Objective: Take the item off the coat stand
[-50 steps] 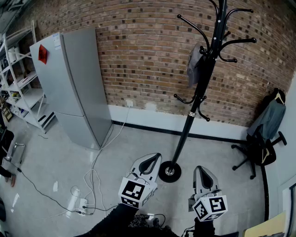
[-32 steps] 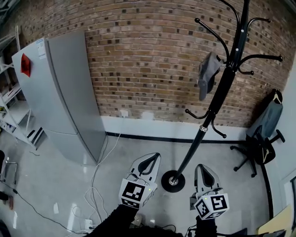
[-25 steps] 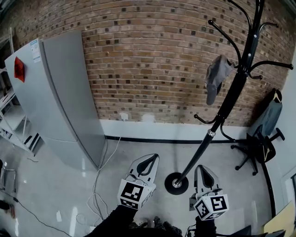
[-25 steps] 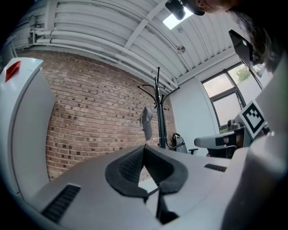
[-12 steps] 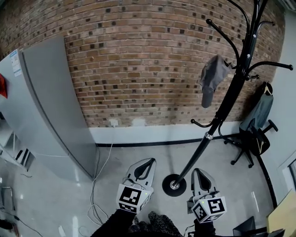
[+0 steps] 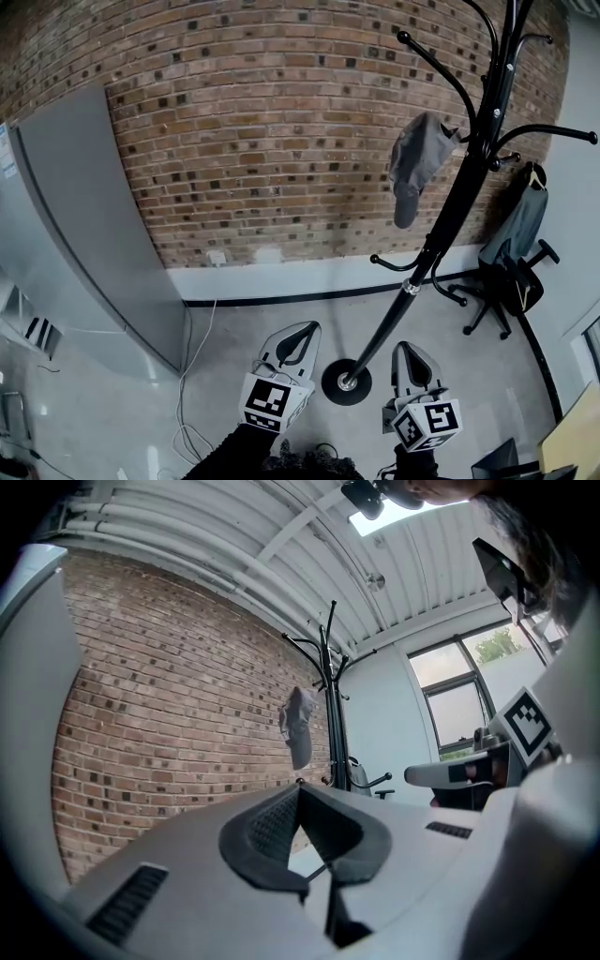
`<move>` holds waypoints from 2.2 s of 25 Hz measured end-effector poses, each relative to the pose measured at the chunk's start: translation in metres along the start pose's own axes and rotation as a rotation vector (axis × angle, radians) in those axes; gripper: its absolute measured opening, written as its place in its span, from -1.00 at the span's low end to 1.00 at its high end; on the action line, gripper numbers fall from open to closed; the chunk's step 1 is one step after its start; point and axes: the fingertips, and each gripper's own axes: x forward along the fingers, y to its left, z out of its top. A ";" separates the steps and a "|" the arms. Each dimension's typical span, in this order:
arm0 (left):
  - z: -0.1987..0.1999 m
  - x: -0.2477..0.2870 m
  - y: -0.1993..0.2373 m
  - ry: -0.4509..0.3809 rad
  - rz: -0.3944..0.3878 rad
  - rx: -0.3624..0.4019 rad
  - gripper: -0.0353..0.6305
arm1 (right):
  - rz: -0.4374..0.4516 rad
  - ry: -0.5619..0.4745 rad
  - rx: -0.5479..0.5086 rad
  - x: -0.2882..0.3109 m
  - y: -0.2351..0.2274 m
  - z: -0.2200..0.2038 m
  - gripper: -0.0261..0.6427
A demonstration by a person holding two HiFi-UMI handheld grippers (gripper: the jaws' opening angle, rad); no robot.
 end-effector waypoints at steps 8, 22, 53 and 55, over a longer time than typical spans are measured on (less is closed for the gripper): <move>0.004 0.056 -0.018 -0.021 0.008 0.005 -0.88 | 0.015 -0.013 -0.014 0.010 -0.046 0.008 -0.89; 0.008 0.129 -0.064 -0.044 -0.037 -0.011 -0.88 | -0.026 -0.006 0.007 0.000 -0.118 0.004 -0.89; 0.032 0.276 0.036 -0.119 -0.176 0.085 -0.88 | -0.309 -0.041 0.009 0.081 -0.161 0.005 -0.89; 0.043 0.280 0.025 -0.141 -0.203 0.099 -0.88 | -0.324 -0.037 0.003 0.083 -0.164 0.005 -0.89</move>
